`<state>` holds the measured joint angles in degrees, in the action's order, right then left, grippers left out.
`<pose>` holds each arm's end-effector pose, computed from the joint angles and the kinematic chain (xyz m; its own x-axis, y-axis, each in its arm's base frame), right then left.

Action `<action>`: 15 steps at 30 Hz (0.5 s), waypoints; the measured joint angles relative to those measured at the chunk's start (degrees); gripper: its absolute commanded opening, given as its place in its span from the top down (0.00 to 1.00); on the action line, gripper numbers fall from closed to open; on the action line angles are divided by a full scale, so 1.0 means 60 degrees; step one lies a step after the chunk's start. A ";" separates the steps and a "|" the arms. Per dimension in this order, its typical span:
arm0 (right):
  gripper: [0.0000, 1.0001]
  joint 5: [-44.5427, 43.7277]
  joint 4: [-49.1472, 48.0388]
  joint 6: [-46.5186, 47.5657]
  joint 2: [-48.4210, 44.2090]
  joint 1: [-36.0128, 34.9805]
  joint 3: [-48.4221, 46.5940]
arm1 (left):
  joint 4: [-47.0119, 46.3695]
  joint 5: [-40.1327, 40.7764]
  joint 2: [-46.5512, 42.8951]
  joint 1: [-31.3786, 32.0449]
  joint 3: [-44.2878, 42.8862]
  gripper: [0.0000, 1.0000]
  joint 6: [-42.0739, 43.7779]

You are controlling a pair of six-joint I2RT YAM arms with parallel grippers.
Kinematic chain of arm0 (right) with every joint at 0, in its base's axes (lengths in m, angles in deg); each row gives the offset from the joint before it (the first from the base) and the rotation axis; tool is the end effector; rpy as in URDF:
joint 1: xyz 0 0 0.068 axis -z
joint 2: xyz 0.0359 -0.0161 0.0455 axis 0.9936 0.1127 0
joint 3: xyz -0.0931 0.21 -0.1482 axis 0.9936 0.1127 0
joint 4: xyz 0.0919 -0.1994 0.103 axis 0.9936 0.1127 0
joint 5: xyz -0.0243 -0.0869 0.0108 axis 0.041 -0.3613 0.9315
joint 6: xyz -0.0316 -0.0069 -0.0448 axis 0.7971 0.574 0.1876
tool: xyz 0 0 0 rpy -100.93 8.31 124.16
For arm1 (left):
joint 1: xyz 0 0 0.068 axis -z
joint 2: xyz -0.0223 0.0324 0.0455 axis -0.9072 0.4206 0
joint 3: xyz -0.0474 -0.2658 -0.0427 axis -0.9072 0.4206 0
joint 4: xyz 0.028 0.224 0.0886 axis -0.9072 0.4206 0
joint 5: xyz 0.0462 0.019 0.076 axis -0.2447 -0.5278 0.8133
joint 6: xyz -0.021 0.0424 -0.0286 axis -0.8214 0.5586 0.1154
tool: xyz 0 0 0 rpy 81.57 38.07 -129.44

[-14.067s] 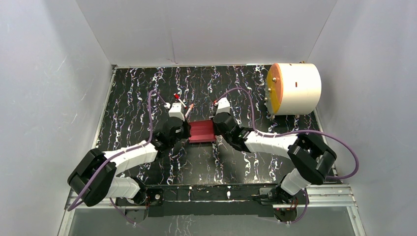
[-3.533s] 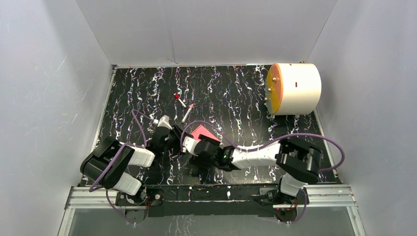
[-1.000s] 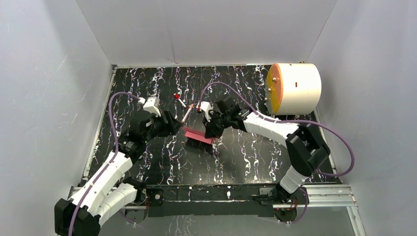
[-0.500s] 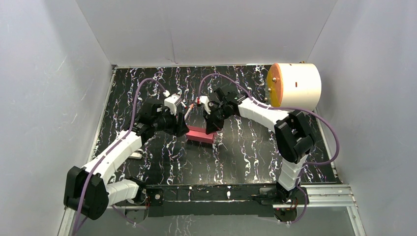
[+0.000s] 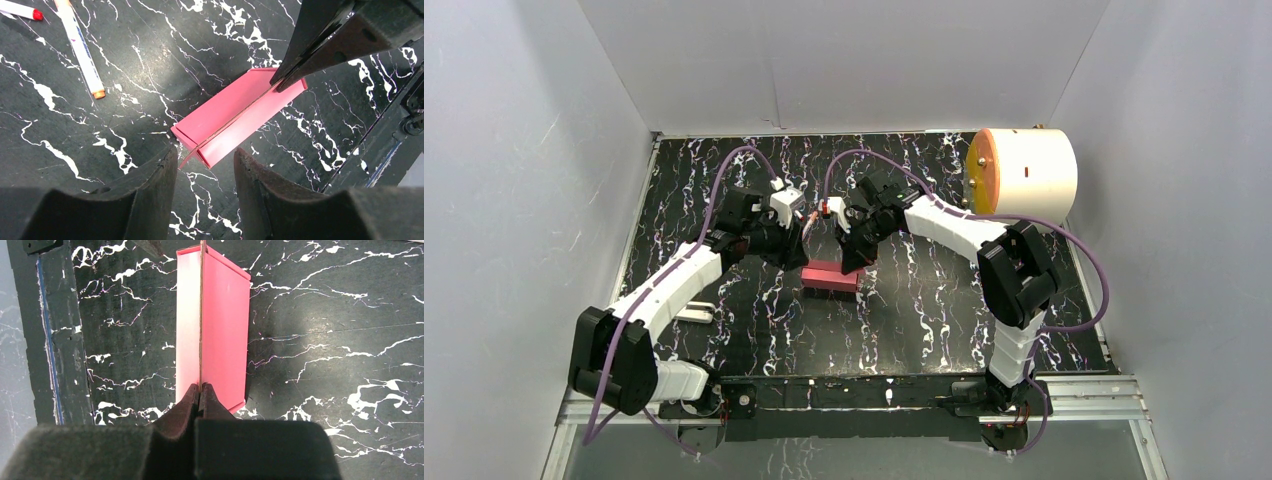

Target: Fold the paper box

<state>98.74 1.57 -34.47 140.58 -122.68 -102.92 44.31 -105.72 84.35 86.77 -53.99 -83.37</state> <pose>0.2747 0.2545 0.2317 -0.2442 -0.6729 -0.6983 -0.9633 0.0858 0.2543 0.2405 -0.1140 0.2691 -0.5474 0.2722 -0.7914 0.6900 0.6819 -0.2428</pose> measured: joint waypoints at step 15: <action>1.00 0.0000 0.0142 0.0055 0.0084 0.0000 -0.0135 | 0.0375 -0.0080 0.0339 -0.0036 -0.0029 0.72 0.0189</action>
<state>98.74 2.42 -34.14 141.09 -122.68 -103.73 46.56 -106.20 86.38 86.56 -54.16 -82.24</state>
